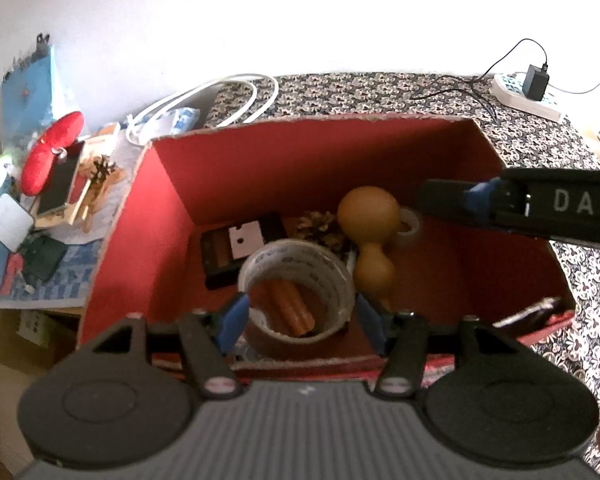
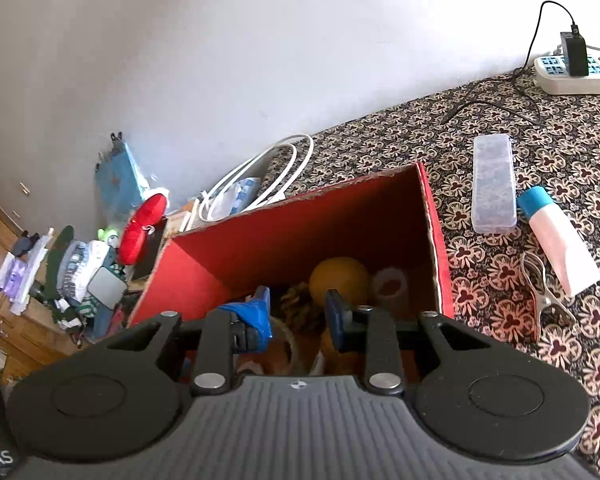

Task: Organize rigid objects
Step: 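Raise the right tool out of the red box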

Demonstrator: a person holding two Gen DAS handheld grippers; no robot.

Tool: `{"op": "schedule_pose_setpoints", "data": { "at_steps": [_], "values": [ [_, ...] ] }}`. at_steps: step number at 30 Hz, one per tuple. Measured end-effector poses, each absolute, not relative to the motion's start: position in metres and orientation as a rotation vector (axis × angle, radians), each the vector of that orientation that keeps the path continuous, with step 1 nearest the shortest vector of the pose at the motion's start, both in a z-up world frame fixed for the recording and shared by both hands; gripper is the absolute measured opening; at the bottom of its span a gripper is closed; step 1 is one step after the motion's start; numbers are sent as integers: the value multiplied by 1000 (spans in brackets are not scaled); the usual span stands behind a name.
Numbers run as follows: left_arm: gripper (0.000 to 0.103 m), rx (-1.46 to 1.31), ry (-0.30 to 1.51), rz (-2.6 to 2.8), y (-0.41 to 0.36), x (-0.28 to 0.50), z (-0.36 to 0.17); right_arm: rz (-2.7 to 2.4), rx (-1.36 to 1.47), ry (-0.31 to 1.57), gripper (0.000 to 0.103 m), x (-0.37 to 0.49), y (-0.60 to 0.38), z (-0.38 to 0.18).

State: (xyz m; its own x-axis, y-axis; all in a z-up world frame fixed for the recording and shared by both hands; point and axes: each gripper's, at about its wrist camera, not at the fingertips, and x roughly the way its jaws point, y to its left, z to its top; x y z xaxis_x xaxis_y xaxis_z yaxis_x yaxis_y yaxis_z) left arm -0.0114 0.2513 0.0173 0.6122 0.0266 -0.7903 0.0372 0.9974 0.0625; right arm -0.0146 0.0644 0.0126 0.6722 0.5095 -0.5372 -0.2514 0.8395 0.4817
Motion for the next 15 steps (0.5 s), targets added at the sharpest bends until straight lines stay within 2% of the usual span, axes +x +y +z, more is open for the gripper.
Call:
{"op": "schedule_pose_setpoints", "data": {
  "at_steps": [15],
  "values": [
    [60,121,843,5,240,-46,42,469,389,613,13,-61,47,24]
  ]
}}
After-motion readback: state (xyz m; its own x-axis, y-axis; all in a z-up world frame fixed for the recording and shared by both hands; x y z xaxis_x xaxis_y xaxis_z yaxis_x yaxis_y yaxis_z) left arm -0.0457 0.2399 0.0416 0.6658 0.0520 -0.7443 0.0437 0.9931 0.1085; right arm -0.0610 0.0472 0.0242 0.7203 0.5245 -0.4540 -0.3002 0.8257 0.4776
